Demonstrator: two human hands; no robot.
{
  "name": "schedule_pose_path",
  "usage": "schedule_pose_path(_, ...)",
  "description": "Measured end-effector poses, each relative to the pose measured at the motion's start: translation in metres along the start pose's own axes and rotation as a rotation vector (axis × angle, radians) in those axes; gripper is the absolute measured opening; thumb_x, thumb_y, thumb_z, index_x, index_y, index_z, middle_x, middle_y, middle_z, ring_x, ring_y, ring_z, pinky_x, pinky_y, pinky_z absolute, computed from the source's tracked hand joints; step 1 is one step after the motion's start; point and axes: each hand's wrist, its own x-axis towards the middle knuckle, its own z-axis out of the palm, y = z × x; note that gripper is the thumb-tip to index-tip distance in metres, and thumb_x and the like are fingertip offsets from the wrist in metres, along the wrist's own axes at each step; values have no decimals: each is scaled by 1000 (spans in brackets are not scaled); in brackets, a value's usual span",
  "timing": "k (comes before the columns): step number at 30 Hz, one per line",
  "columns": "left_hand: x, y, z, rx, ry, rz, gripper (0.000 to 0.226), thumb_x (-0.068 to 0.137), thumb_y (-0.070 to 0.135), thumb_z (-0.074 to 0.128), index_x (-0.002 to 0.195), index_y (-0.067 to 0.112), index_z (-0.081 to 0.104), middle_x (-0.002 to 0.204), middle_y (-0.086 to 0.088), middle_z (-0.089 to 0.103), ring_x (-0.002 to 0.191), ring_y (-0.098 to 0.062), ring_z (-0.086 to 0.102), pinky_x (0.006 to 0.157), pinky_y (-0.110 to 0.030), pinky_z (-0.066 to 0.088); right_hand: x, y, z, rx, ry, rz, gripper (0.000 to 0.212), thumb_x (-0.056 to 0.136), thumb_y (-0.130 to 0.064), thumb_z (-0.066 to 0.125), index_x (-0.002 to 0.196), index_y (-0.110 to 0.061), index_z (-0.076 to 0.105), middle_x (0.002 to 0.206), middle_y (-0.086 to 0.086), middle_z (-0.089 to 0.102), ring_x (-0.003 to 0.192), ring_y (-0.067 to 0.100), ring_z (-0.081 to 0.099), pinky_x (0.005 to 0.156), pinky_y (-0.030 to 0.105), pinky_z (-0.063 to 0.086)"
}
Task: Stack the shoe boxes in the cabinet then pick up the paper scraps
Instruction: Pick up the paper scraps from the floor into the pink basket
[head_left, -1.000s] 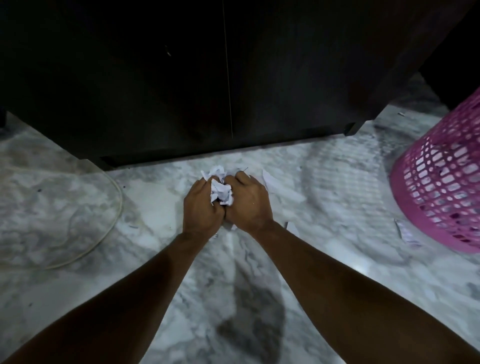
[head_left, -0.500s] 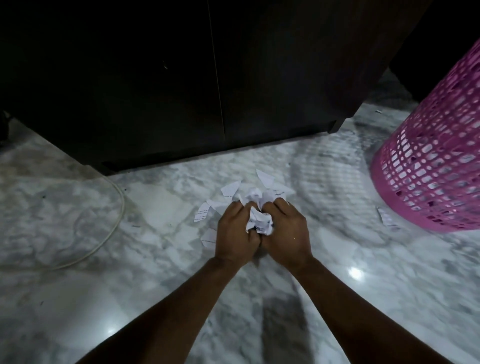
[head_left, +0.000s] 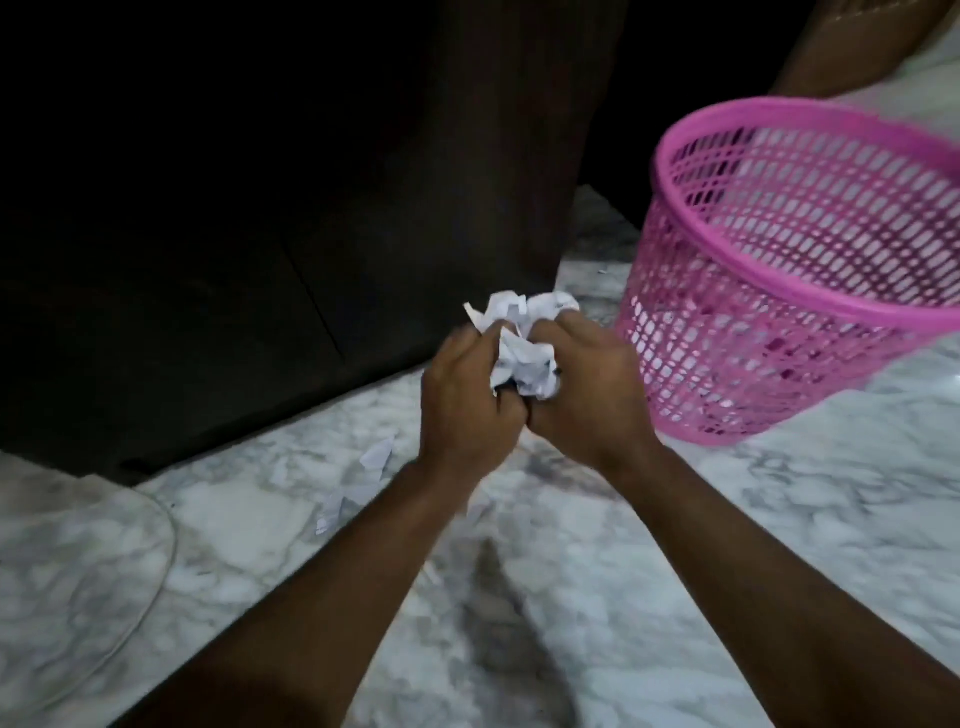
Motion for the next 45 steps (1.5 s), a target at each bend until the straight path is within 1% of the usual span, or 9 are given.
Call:
schedule_pose_path(6, 120, 111, 26, -149, 91, 239, 29, 71, -1, 53, 94, -1, 72, 84, -10, 71, 76, -21, 65, 65, -16, 46, 92, 16, -132, -63, 250, -1, 41, 82, -44, 66, 104, -11, 75, 106, 8, 74, 93, 25, 72, 77, 35, 57)
schedule_pose_path(13, 187, 189, 122, -156, -159, 238, 30, 77, 11, 52, 96, 13, 75, 91, -5, 78, 85, -25, 71, 66, -25, 47, 112, 100, -213, -185, 325, 301, 34, 80, -44, 61, 95, -16, 74, 94, 7, 78, 89, 27, 72, 69, 26, 39)
schedule_pose_path(21, 183, 164, 168, 663, -1070, 77, 61, 85, 43, 67, 140, 21, 54, 131, -4, 62, 103, -24, 59, 82, -28, 47, 84, 166, -189, -295, -707, 716, 76, 86, -56, 72, 150, -20, 49, 147, 10, 57, 129, 35, 57, 99, 29, 41)
schedule_pose_path(24, 191, 159, 167, 644, -971, 68, 72, 85, 48, 71, 149, 25, 44, 141, -7, 56, 116, -29, 60, 95, -34, 51, 91, 169, -186, -407, -700, 741, 113, 67, -73, 74, 159, -23, 30, 158, 15, 44, 142, 41, 45, 116, 51, 41)
schedule_pose_path(27, 194, 160, 160, 531, -803, 132, 70, 87, 48, 72, 146, 22, 47, 144, -10, 51, 126, -30, 55, 99, -37, 48, 94, 160, -188, -515, -626, 687, 109, 68, -72, 78, 157, -27, 35, 159, 16, 40, 148, 41, 36, 121, 69, 24)
schedule_pose_path(32, 179, 151, 126, 208, -451, 214, 47, 88, 40, 70, 130, 24, 58, 131, -4, 49, 118, -18, 55, 100, -36, 52, 92, 119, -197, -391, -207, 464, 55, 89, -43, 73, 137, -20, 61, 134, 15, 60, 124, 33, 60, 109, 46, 48)
schedule_pose_path(37, 115, 103, 69, 18, -102, 193, 35, 85, 31, 63, 117, 16, 65, 118, -8, 55, 108, -15, 59, 96, -32, 52, 55, 47, -174, -226, 279, 136, 34, 85, -31, 61, 108, -7, 69, 108, 14, 63, 103, 27, 60, 83, 30, 42)
schedule_pose_path(40, 43, 40, 37, 46, -100, 59, 34, 85, 27, 64, 117, 17, 64, 117, -8, 54, 107, -18, 60, 97, -39, 52, 2, 19, -123, -62, 269, 68, 19, 83, -18, 64, 93, -2, 66, 96, 15, 63, 91, 28, 60, 76, 34, 45)
schedule_pose_path(45, -93, -64, -12, 339, -233, -289, 45, 84, 43, 71, 126, 31, 59, 131, 2, 47, 124, -27, 50, 102, -50, 45, -106, 66, -23, -39, -61, 408, 23, 83, -17, 68, 105, -10, 70, 106, 7, 66, 99, 27, 62, 76, 43, 56)
